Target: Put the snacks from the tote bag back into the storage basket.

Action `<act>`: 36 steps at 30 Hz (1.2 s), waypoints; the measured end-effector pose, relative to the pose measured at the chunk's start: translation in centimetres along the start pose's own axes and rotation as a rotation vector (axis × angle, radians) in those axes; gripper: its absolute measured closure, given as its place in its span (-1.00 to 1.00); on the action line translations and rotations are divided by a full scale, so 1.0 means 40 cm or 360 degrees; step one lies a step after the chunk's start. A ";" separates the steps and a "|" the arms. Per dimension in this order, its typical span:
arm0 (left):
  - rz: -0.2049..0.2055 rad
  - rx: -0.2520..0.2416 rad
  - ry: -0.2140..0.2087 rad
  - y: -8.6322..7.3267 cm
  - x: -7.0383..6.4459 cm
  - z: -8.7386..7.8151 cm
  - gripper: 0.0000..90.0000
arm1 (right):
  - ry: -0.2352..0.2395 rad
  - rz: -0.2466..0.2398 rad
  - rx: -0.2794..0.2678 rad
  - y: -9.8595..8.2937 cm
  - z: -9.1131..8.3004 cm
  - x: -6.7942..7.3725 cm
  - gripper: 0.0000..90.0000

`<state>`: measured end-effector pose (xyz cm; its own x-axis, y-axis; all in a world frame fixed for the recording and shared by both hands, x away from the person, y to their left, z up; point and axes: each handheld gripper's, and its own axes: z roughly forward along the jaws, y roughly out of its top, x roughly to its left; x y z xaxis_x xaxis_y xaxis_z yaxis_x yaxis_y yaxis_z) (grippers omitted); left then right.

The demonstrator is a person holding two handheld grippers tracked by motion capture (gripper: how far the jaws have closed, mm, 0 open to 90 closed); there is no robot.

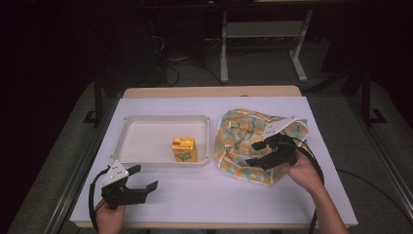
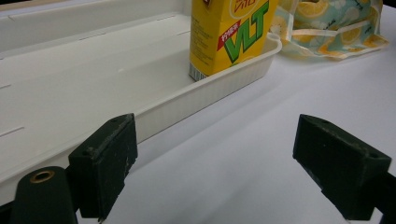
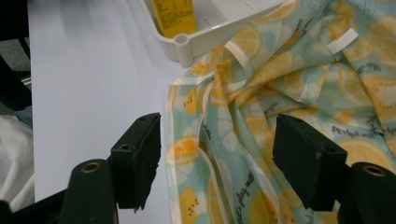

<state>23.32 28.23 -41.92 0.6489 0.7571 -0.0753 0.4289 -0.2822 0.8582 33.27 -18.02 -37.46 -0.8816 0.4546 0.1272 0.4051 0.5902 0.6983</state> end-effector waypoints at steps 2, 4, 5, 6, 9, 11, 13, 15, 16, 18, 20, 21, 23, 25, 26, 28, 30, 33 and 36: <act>0.0010 0.0001 0.0001 0.000 0.001 0.000 -0.70 | -0.0008 0.0010 -0.0001 -0.010 -0.001 0.001 -0.29; 0.0012 0.0002 0.0002 0.000 0.001 0.001 -0.70 | -0.0006 0.0019 -0.0001 -0.019 -0.002 0.001 -0.29; 0.0015 0.0003 0.0001 0.001 0.001 0.000 -0.70 | -0.0006 0.0012 0.0001 -0.023 -0.002 0.000 -0.29; 0.0011 0.0004 0.0001 0.000 0.000 0.000 -0.70 | -0.0006 0.0026 0.0000 -0.027 -0.004 0.003 -0.29; 0.0011 0.0006 0.0001 0.000 0.001 0.001 -0.70 | -0.0011 0.0018 -0.0008 -0.040 -0.007 0.005 -0.29; 0.0014 0.0007 0.0001 0.000 0.001 0.002 -0.70 | -0.0016 0.0022 -0.0012 -0.048 -0.010 0.007 -0.29; 0.0018 0.0008 0.0001 0.000 0.001 0.002 -0.70 | -0.0016 0.0029 -0.0008 -0.056 -0.012 0.007 -0.29; 0.0005 0.0010 0.0001 0.000 -0.002 0.002 -0.70 | -0.0021 0.0033 -0.0004 -0.065 -0.012 0.006 -0.29; 0.0006 0.0011 0.0002 0.000 -0.002 0.002 -0.70 | -0.0023 0.0037 -0.0004 -0.069 -0.014 0.006 -0.29; 0.0012 0.0009 0.0001 0.000 -0.001 0.002 -0.70 | -0.0018 0.0047 -0.0014 -0.079 -0.017 0.009 -0.29; 0.0004 0.0008 0.0002 0.000 -0.001 0.003 -0.70 | -0.0022 0.0047 -0.0016 -0.089 -0.019 0.013 -0.29; 0.0006 0.0010 0.0001 0.000 -0.001 0.002 -0.70 | -0.0024 0.0048 -0.0017 -0.095 -0.019 0.015 -0.29; 0.0012 0.0010 0.0001 0.000 -0.001 0.002 -0.70 | -0.0029 0.0057 -0.0015 -0.103 -0.022 0.021 -0.29; 0.0001 0.0008 -0.0003 0.000 -0.003 0.003 -0.70 | -0.0037 0.0052 -0.0027 -0.112 -0.025 0.024 -0.29; 0.0005 0.0007 -0.0002 0.000 -0.002 0.004 -0.70 | -0.0039 0.0053 -0.0029 -0.116 -0.027 0.026 -0.29; 0.0008 0.0005 -0.0001 0.000 -0.002 0.004 -0.70 | -0.0049 0.0053 -0.0029 -0.125 -0.031 0.031 -0.29; -0.0006 0.0004 0.0000 0.000 -0.004 0.004 -0.70 | -0.0062 0.0061 -0.0045 -0.137 -0.035 0.037 -0.29; 0.0013 0.0007 -0.0005 0.001 -0.003 0.002 -0.70 | -0.0085 0.0068 -0.0078 -0.157 -0.038 0.048 -0.29; 0.0018 -0.0002 -0.0010 0.001 -0.004 0.000 -0.70 | -0.0117 0.0103 -0.0135 -0.188 -0.037 0.057 -0.31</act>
<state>23.22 28.09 -41.85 0.6576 0.7502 -0.0690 0.4209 -0.2899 0.8595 27.85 -22.41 -41.35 -0.8330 0.5391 0.1242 0.4358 0.5011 0.7477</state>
